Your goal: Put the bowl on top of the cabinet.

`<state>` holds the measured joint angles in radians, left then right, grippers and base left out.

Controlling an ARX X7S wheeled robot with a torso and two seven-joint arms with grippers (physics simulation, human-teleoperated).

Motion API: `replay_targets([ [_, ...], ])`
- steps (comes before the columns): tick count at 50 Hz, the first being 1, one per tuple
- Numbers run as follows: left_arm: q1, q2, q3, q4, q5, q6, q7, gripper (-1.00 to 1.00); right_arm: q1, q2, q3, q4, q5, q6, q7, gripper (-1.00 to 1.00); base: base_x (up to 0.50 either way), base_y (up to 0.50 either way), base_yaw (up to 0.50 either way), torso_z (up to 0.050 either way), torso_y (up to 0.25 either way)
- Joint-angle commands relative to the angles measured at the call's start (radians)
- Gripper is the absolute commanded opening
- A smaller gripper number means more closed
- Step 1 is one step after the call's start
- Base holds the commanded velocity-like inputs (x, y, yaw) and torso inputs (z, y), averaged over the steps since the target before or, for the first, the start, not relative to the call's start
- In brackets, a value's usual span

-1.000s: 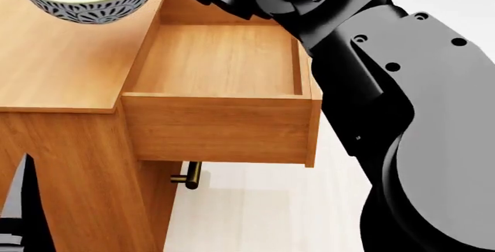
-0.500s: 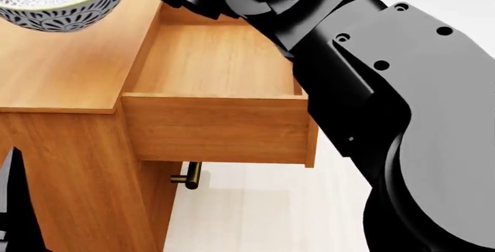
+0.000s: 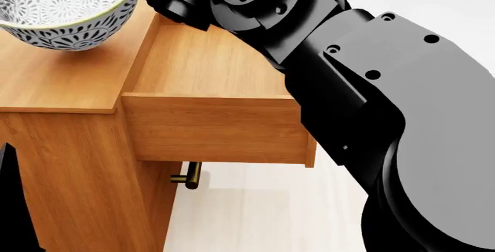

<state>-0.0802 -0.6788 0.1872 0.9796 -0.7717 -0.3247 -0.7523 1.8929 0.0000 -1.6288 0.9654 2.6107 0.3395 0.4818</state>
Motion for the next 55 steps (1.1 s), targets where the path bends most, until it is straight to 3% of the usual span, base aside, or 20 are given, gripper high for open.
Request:
replay_targets([
  [1, 0.000, -0.003, 0.007, -0.003, 0.003, 0.005, -0.003, 1.00, -0.010, 0.000, 0.019, 0.000, -0.018, -0.013, 0.013, -1.00, 0.00, 0.00, 0.00, 0.000, 0.000],
  [34, 0.001, -0.018, 0.015, -0.006, -0.002, 0.023, -0.012, 1.00, -0.033, 0.000, 0.019, 0.012, -0.008, -0.010, 0.022, -1.00, 0.00, 0.00, 0.00, 0.000, 0.000],
  [35, 0.003, -0.018, 0.015, -0.009, 0.000, 0.025, -0.011, 1.00, -0.031, 0.000, 0.019, 0.012, -0.008, -0.003, 0.022, 1.00, 0.00, 0.00, 0.00, 0.000, 0.000],
  [55, -0.004, -0.024, 0.027, -0.006, 0.002, 0.026, -0.020, 1.00, 0.005, 0.000, 0.018, 0.031, 0.005, 0.008, 0.014, 1.00, 0.00, 0.00, 0.00, 0.000, 0.000],
])
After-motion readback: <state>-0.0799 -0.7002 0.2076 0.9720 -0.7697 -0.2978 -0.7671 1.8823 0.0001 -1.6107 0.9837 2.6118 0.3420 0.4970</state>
